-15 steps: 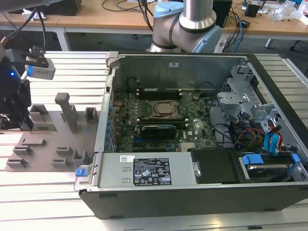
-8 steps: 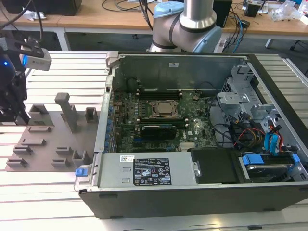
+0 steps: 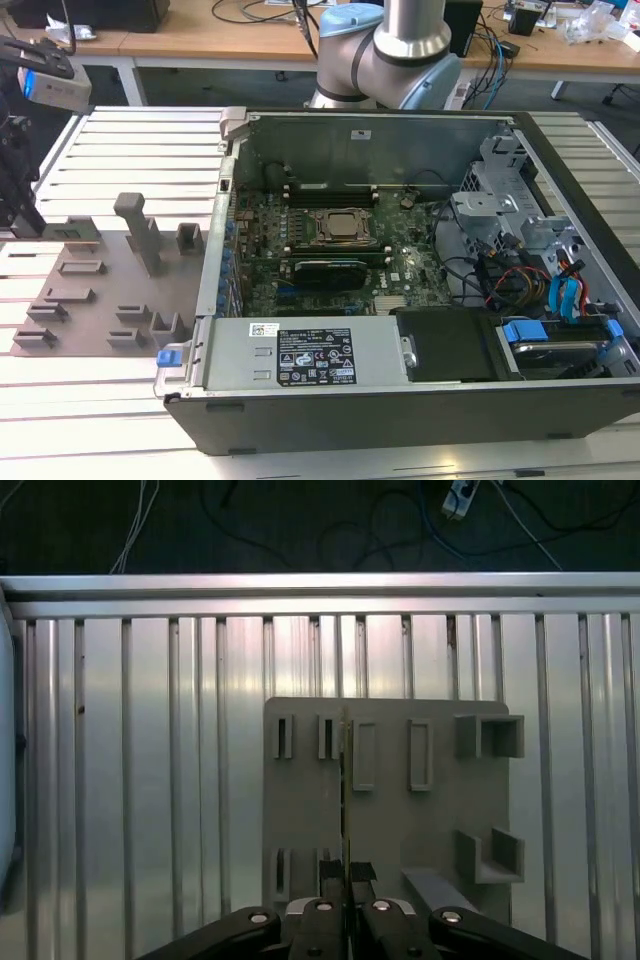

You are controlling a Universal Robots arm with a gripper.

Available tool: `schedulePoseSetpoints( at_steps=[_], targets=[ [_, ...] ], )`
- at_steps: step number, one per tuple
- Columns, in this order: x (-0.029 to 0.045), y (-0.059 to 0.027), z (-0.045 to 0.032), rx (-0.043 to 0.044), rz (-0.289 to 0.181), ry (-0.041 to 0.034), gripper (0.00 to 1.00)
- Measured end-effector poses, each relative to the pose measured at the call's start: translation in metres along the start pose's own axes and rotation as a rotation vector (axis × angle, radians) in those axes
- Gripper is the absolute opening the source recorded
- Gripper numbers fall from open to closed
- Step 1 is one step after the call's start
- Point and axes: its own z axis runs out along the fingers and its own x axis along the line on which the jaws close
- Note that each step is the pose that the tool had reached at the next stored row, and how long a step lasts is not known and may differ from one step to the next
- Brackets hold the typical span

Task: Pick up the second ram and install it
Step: 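Pick up the second ram and move it above second insertion slot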

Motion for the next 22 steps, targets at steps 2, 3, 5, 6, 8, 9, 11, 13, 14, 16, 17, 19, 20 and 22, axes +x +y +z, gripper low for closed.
schedulePoseSetpoints(
  at_steps=[2,3,5,6,8,9,11,13,14,16,17,19,20,22],
  targets=[
    [-0.0003,0.0006,-0.0136,0.0000,0.000,0.0000,0.13],
    [-0.0006,0.0010,-0.0241,0.0000,0.000,0.0000,0.13],
    [-0.0008,0.0014,-0.0333,0.0000,0.000,0.0001,0.13],
    [-0.0011,0.0018,-0.0412,0.0000,0.000,0.0000,0.13],
    [-0.0015,0.0025,-0.0567,0.0000,0.000,0.0000,0.13],
    [-0.0017,0.0028,-0.0650,-0.0001,0.000,0.0001,0.13],
    [-0.0018,0.0031,-0.0708,0.0001,0.000,-0.0001,0.13],
    [-0.0018,0.0031,-0.0710,0.0000,0.000,0.0000,0.13],
    [-0.0018,0.0029,-0.0712,-0.0001,0.000,0.0001,0.13],
    [-0.0018,0.0002,-0.0714,-0.0003,0.000,0.0003,0.13],
    [-0.0020,-0.0042,-0.0714,-0.0001,0.000,0.0001,0.13],
    [-0.0021,-0.0143,-0.0718,0.0000,0.000,0.0001,0.13],
    [-0.0023,-0.0189,-0.0720,-0.0001,0.000,0.0001,0.13],
    [-0.0025,-0.0288,-0.0724,0.0000,0.000,0.0000,0.13]
  ],
)
